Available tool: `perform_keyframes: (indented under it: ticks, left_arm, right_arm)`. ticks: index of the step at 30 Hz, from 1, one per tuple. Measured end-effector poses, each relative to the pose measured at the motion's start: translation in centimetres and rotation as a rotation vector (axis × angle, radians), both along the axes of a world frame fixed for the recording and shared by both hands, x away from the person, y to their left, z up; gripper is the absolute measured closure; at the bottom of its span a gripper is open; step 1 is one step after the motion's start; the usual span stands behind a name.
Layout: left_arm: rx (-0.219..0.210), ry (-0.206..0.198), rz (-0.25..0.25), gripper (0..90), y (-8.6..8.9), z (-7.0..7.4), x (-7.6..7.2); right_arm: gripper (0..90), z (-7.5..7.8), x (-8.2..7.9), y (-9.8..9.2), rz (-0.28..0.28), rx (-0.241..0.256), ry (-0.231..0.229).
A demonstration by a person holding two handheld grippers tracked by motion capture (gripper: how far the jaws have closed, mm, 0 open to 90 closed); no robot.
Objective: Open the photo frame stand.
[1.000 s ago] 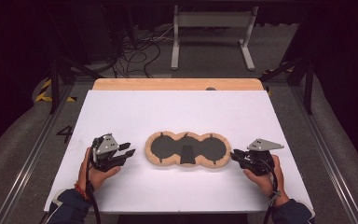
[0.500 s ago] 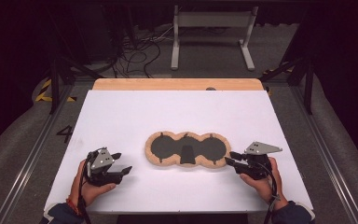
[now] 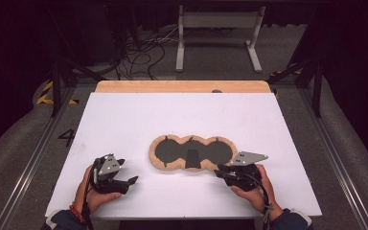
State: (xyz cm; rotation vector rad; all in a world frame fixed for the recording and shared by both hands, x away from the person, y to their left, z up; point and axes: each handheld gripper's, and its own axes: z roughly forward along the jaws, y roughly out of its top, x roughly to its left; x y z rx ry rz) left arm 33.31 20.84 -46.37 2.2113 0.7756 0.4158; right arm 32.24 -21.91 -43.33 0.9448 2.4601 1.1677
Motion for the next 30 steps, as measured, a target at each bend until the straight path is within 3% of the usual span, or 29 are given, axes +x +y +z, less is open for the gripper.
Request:
perform_keyframes:
  ticks: [3,5,11,18,30]
  left_arm:
    - [-0.004,0.002,-0.001,20.7,0.0,0.0,0.0]
    - [-0.005,0.005,0.001,20.4,0.0,0.0,0.0]
    - [-0.002,0.013,-0.007,20.3,-0.2,-0.2,0.1]
    - [0.001,0.021,-0.012,20.0,-0.5,-0.3,0.0]
    - [0.001,0.023,-0.01,19.9,-0.5,-0.3,0.1]
  right_arm:
    - [75.6,-0.3,0.1,1.1,0.023,-0.005,0.015]
    - [77.1,-0.7,0.4,1.9,0.025,-0.036,0.02]
    - [81.8,-1.3,0.9,2.5,0.023,-0.033,0.043]
    - [86.9,-2.3,1.7,4.5,0.028,-0.075,0.04]
    - [90.0,-2.2,2.1,4.2,-0.001,-0.08,0.046]
